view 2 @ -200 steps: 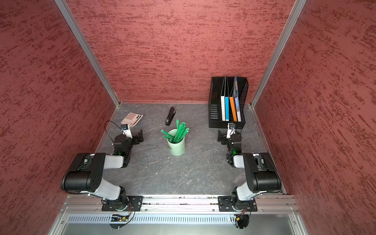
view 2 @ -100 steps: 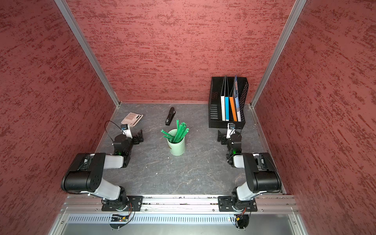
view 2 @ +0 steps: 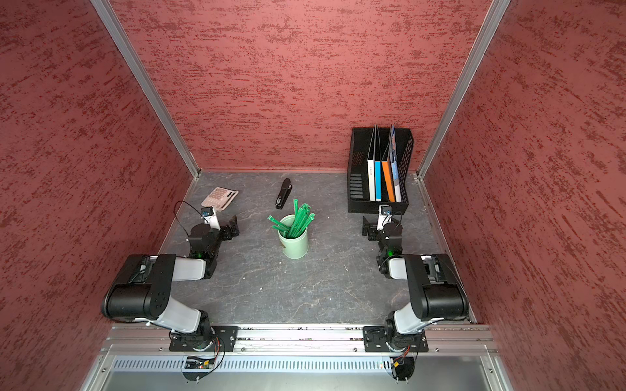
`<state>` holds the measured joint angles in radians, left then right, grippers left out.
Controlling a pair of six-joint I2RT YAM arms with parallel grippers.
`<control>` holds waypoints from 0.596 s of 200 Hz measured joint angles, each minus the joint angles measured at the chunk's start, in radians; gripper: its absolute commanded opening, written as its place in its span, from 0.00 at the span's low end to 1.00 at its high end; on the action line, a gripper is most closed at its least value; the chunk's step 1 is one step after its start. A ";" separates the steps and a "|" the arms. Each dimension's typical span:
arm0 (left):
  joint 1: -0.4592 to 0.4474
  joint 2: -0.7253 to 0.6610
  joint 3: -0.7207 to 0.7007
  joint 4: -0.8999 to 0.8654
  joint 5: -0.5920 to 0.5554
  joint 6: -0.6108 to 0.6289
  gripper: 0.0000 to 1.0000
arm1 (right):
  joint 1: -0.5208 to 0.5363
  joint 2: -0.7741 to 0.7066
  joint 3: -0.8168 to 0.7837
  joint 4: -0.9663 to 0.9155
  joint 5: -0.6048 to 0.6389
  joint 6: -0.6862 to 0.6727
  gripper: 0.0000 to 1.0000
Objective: Take the straws out of the storage container
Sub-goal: Pick up the straw from the container.
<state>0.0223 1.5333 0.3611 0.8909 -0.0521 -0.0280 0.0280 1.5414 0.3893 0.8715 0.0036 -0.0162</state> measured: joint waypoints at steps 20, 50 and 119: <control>-0.003 -0.005 0.002 -0.011 -0.013 0.000 1.00 | 0.000 0.000 0.000 0.000 0.000 0.000 0.99; -0.015 -0.122 0.119 -0.287 -0.111 -0.021 1.00 | 0.000 -0.034 0.006 -0.060 -0.001 0.000 0.99; 0.051 -0.452 0.456 -0.884 -0.189 -0.345 1.00 | -0.004 -0.290 0.431 -0.853 0.274 0.334 0.99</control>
<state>0.0738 1.0813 0.8173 0.0071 -0.2409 -0.3729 0.0238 1.2518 0.8200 0.0189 0.2775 0.3176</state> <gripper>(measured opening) 0.996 0.990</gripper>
